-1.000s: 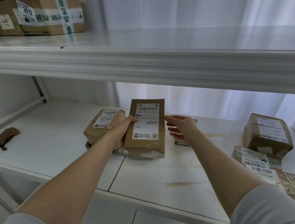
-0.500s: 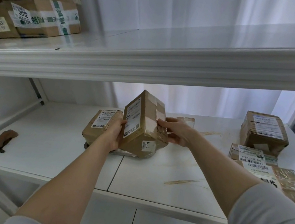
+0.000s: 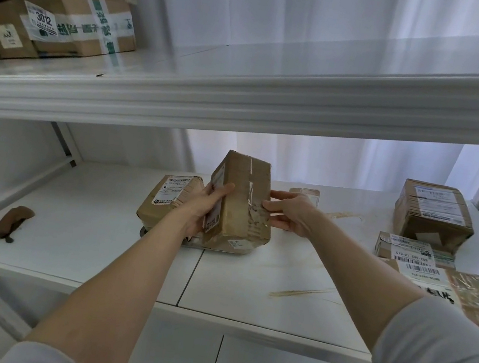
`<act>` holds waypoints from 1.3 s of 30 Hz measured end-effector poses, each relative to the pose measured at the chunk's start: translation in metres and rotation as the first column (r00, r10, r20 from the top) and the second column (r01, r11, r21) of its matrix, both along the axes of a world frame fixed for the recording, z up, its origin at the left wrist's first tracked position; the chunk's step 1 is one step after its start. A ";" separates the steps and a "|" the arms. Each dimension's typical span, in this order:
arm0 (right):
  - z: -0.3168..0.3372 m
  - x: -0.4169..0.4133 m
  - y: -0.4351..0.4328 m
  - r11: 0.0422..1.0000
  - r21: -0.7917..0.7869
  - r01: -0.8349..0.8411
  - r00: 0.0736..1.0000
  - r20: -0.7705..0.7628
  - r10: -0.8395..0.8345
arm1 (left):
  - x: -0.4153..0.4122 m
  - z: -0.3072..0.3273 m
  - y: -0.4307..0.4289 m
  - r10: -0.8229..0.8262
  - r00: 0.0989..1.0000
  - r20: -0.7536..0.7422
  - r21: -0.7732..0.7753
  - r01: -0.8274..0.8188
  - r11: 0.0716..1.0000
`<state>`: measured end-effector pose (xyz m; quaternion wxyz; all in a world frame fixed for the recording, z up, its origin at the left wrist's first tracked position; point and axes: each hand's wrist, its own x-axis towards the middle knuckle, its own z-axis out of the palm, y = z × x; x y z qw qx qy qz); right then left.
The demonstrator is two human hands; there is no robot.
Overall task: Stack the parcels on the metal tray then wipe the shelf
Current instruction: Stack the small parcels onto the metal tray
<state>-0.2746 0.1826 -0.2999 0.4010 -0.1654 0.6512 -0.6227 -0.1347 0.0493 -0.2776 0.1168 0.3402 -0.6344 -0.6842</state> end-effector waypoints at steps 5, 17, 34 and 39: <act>0.000 -0.003 0.001 1.000 0.013 0.016 1.000 -0.021 -0.016 | -0.002 -0.002 0.002 -0.063 0.997 0.046 -0.004 0.064 0.998; 0.001 -0.003 -0.003 0.990 0.127 -0.060 0.994 -0.087 0.072 | -0.008 -0.011 -0.005 0.036 0.999 -0.038 -0.053 -0.038 0.998; 0.010 0.010 -0.005 0.984 0.061 -0.168 0.980 0.124 0.159 | -0.006 -0.011 -0.010 0.030 0.997 -0.073 0.258 -0.010 0.966; 0.009 0.013 -0.005 0.989 0.088 -0.116 0.986 0.129 0.104 | -0.004 -0.008 -0.010 0.076 0.997 -0.026 0.234 -0.068 0.970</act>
